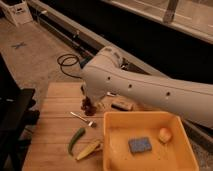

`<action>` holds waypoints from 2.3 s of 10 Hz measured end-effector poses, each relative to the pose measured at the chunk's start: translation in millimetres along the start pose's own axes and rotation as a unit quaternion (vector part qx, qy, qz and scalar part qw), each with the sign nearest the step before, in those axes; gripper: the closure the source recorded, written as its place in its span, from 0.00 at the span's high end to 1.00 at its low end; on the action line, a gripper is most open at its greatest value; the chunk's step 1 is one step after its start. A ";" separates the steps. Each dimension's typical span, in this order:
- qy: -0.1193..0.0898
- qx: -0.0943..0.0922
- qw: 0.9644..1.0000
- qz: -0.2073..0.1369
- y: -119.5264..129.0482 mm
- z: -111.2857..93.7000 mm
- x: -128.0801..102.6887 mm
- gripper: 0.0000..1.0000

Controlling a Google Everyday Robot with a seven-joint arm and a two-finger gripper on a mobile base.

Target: Place grapes in table surface

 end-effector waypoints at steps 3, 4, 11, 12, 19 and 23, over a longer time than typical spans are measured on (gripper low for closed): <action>-0.025 -0.008 0.999 -0.036 -24.7 28.4 -29.3 0.00; -0.034 -0.010 0.998 -0.048 -33.7 38.0 -43.4 0.00; -0.125 -0.059 0.977 -0.160 -65.4 138.2 -159.6 0.00; -0.138 -0.072 0.973 -0.171 -58.8 148.4 -169.4 0.00; -0.201 -0.076 0.967 -0.139 -38.0 150.9 -152.1 0.22; -0.202 -0.076 0.967 -0.139 -38.4 150.7 -152.8 0.22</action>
